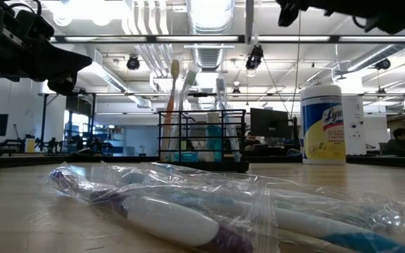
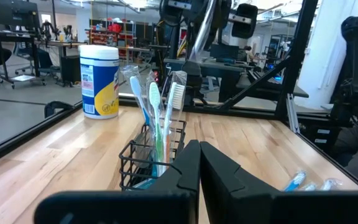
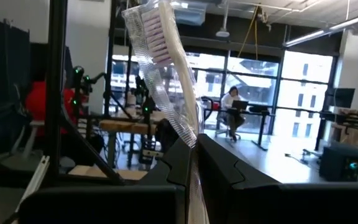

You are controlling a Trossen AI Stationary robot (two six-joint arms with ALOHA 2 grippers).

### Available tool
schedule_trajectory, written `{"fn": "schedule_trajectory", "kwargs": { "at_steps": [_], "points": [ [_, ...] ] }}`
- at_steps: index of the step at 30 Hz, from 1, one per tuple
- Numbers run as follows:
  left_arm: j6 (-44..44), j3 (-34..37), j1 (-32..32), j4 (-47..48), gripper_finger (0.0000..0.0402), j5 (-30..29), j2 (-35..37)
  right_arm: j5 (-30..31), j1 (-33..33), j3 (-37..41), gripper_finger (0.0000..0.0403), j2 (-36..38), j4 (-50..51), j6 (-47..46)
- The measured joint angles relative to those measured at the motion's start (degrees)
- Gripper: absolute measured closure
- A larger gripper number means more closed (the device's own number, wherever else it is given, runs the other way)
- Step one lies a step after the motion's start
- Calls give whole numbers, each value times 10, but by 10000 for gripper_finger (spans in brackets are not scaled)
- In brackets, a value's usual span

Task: Pick & Place toothbrushing station
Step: Put the right purple toothbrush into the black wire organizer

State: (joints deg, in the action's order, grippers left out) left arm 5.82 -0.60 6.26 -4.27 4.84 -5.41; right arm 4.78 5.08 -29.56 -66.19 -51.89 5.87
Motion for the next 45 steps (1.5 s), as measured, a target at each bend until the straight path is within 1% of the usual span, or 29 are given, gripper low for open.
{"fn": "schedule_trajectory", "kwargs": {
  "at_steps": [5, 15, 20, 24, 26, 29, 37, 45],
  "points": [
    [-7, 0, 0, 0, 392, 0, 0, -8, -5, 16, 385, -73, -105, -12],
    [-7, 0, 0, 0, 392, 0, 0, -1, -13, 19, 385, -208, -240, -29],
    [-7, 0, 0, 0, 392, 0, 0, 0, -18, 20, 385, -262, -272, -35],
    [-7, 0, 0, 0, 392, 0, 0, 26, -21, 20, 385, -300, -287, -42],
    [-7, 0, 0, 1, 392, 0, 0, 29, -23, 20, 385, -318, -307, -43],
    [-7, 0, 0, 2, 392, 0, 0, 29, -25, 23, 385, -333, -332, -44],
    [-7, 0, 0, 3, 392, 0, 0, 59, -27, 41, 385, -335, -326, -44],
    [-7, 0, 0, 4, 392, 0, 0, 88, -27, 59, 385, -340, -324, -77]
  ]
}}
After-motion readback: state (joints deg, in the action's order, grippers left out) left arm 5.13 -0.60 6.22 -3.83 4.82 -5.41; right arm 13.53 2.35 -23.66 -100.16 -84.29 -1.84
